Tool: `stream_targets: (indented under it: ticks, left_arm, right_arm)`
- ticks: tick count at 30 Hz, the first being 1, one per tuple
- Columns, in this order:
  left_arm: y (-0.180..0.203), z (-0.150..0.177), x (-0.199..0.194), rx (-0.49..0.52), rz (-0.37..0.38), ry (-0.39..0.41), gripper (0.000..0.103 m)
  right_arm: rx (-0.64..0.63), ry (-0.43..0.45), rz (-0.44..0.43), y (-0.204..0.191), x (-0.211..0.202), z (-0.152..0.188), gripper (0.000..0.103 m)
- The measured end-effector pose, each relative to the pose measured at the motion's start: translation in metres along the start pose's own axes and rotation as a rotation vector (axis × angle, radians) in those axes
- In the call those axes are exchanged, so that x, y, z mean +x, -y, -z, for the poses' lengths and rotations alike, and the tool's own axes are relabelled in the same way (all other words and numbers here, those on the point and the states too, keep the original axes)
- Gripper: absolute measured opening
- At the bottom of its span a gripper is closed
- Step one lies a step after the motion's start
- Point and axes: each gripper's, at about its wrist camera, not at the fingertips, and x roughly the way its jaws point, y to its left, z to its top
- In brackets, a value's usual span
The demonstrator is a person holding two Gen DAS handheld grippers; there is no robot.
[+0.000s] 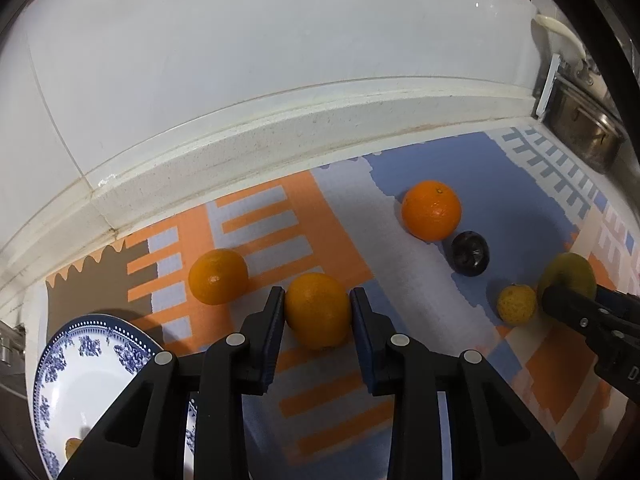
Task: Organize fruits
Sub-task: 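Grasp an orange with the left tool while the right tool grasps the green apple, then lift both held fruits and carry them toward the plate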
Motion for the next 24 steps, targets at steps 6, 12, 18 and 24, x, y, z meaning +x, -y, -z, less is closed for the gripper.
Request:
stream_targets:
  ticks: [6, 12, 18, 24]
  left_arm:
    - [-0.002, 0.006, -0.022, -0.014, 0.037, 0.041, 0.032]
    - [-0.003, 0.011, -0.053, -0.032, 0.084, 0.082, 0.032]
    - [-0.005, 0.017, -0.087, -0.042, 0.107, 0.130, 0.032]
    - [-0.008, 0.025, -0.118, -0.064, 0.110, 0.179, 0.032]
  right_arm:
    - [-0.025, 0.015, -0.007, 0.001, -0.006, 0.000, 0.049]
    - [-0.066, 0.058, -0.018, -0.004, -0.023, 0.001, 0.049]
    - [-0.110, 0.098, -0.061, -0.015, -0.045, 0.002, 0.049]
    - [-0.165, 0.139, -0.109, -0.031, -0.070, 0.004, 0.049]
